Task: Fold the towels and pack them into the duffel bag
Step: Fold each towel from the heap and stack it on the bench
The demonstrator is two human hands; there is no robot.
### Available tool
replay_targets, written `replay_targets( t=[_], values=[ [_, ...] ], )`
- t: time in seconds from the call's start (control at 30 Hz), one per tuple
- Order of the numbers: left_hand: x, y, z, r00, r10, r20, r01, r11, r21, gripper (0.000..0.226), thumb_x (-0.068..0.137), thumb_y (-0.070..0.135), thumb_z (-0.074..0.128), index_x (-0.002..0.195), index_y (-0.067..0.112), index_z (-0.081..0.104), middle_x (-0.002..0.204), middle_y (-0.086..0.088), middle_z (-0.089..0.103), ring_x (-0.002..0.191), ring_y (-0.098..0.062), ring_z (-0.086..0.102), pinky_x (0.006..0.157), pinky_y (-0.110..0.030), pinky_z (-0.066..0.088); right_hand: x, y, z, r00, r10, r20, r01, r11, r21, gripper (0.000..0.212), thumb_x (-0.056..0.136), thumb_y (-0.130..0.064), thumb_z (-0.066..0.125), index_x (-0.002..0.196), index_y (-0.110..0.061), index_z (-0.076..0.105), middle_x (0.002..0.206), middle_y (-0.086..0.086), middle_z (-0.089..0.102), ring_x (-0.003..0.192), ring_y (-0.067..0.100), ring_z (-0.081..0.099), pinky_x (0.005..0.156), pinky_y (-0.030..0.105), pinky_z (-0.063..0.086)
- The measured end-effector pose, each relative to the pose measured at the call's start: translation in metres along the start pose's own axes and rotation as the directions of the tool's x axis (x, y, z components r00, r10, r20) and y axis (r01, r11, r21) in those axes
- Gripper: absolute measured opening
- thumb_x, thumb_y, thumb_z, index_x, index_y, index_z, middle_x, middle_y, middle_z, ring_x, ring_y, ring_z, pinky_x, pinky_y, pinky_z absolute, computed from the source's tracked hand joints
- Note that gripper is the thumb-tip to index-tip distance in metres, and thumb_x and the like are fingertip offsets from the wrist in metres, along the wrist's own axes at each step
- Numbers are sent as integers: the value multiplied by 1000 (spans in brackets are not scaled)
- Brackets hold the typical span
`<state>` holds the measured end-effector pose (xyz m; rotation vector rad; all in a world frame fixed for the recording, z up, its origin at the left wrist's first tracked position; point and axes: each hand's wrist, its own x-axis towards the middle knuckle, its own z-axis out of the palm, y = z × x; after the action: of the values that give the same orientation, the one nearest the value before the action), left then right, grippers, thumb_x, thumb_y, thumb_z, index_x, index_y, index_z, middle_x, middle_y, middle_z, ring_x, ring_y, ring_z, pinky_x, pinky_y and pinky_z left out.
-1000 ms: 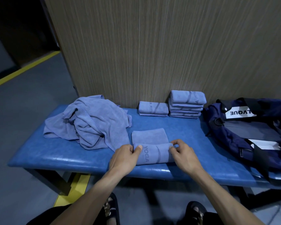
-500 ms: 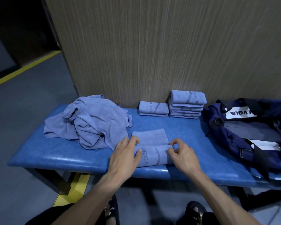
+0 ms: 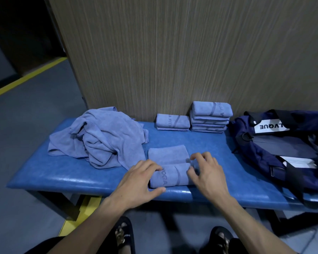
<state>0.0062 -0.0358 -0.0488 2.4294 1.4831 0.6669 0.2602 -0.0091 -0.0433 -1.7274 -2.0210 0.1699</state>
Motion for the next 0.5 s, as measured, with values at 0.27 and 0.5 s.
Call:
replay_targets(
  t=[0.27, 0.5],
  values=[
    [-2, -9, 6, 999, 40, 20, -41, 998, 54, 52, 91, 56, 57, 134, 29, 51, 130, 15, 52, 118, -12, 51, 100, -33, 45, -4, 12, -8, 899, -422, 121, 430, 901, -55, 27, 93, -46, 53, 113, -28, 59, 118, -13, 56, 111, 17, 52, 86, 36, 43],
    [2, -11, 1, 999, -37, 14, 38, 993, -113, 42, 95, 56, 55, 130, 33, 56, 125, 21, 57, 116, -3, 51, 100, -27, 43, -9, 17, -13, 899, -374, 227, 383, 924, 4, 53, 78, -50, 60, 127, -31, 49, 126, -16, 49, 119, 14, 44, 95, 33, 37]
  ],
)
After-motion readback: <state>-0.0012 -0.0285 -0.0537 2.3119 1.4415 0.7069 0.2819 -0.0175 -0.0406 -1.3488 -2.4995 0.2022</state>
